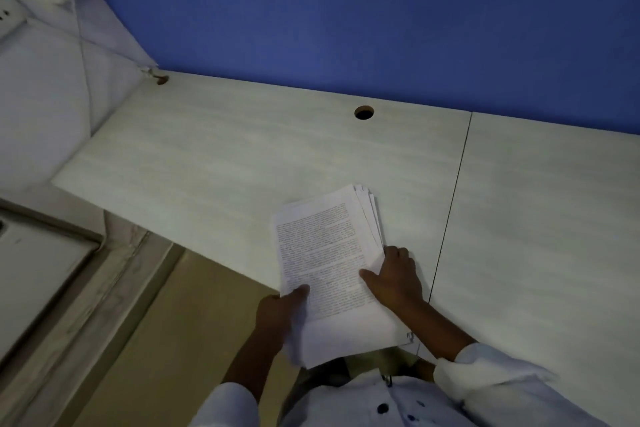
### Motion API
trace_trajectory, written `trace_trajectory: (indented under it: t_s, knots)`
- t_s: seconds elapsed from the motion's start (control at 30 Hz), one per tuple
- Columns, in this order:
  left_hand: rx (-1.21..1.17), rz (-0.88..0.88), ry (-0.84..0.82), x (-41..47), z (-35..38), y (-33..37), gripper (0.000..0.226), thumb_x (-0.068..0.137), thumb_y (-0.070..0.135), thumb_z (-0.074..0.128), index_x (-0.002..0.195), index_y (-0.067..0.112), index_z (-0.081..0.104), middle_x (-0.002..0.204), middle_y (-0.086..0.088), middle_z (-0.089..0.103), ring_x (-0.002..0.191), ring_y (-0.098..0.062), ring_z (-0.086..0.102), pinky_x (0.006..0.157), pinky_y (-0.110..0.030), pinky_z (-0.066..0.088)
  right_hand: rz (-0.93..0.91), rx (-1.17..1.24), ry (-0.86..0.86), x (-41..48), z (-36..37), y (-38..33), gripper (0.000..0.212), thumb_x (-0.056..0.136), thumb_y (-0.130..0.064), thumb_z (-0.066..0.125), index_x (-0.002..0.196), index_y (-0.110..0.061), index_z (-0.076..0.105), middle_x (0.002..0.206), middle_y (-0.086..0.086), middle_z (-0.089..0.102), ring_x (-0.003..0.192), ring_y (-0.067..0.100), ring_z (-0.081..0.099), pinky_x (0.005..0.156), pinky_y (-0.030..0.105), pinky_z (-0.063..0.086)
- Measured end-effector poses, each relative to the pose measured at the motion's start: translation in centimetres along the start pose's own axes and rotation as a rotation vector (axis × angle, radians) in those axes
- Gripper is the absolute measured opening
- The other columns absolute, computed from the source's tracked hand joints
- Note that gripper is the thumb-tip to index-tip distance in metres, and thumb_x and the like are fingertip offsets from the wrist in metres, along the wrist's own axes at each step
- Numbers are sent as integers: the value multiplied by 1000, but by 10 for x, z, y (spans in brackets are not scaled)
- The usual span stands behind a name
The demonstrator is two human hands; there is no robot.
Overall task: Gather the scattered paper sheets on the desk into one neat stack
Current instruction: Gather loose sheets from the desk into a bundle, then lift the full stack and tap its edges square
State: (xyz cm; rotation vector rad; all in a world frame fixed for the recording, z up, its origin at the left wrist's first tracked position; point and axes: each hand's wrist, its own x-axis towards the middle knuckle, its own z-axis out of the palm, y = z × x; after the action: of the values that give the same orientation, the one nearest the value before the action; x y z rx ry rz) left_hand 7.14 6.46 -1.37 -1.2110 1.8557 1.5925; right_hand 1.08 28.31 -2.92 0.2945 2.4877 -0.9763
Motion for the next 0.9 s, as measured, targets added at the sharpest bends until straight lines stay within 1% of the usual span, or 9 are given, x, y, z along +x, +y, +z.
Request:
trace_trajectory:
  t_s: [0.1,0.2,0.3,0.4,0.5,0.6,0.73,0.8,0.9]
  knots:
    - [-100,41,-219,-3,-1,7,35,80,30,79,106,8,72,105,-6,75,96,-22,71,76,-30,57,4,110,-68,3,-9,9,72,80,-48,70,138,-13,44,133,8,47,122,23,47,99,39,46]
    - [15,186,-241,-10,4,28,46,72,33,85,105,3,73,104,-24,72,94,-34,69,77,-40,54,11,194,-98,7,-13,18,75,68,-58,72,128,-17,54,122,5,56,108,18,57,93,37,52]
    - [59,327,-276,-16,3,56,50,66,29,84,108,4,72,104,-22,72,99,-43,67,87,-54,52,28,335,-153,20,-16,25,81,60,-65,76,122,-17,59,114,0,64,97,13,64,82,29,56]
    - [94,434,-375,-26,-1,93,50,73,24,84,115,3,68,113,-31,66,100,-41,64,89,-56,50,55,511,-196,32,-29,33,97,46,-81,75,120,-20,62,112,-4,69,96,11,68,87,32,57]
    - [140,548,-443,-39,0,140,33,86,10,68,118,4,66,114,-20,70,104,-36,67,91,-49,54,59,863,-188,21,-74,14,75,59,-57,85,118,-18,60,112,4,71,99,20,71,91,40,56]
    - [195,632,-509,-60,8,179,37,85,10,69,122,11,64,116,-8,71,107,-28,68,94,-42,53,-98,1198,-154,14,-127,-11,53,78,-25,75,126,-9,59,118,14,69,108,30,67,99,45,50]
    - [282,713,-446,-59,36,207,40,81,5,74,119,14,66,110,-3,74,95,-16,72,75,-25,58,-239,1181,4,6,-174,-37,42,80,-12,75,121,-16,65,120,7,69,108,22,67,97,36,52]
    - [253,728,-359,-50,55,211,37,79,4,76,114,14,68,111,-7,73,95,-18,71,79,-30,58,-232,1051,155,-1,-183,-45,43,77,-17,79,118,-22,65,112,-2,70,101,13,68,92,30,52]
    - [132,725,-297,-44,77,209,33,79,-3,73,105,16,68,110,-11,72,96,-23,69,82,-31,58,-228,945,302,-10,-187,-48,47,78,-22,80,122,-20,63,110,-1,68,97,14,65,87,33,54]
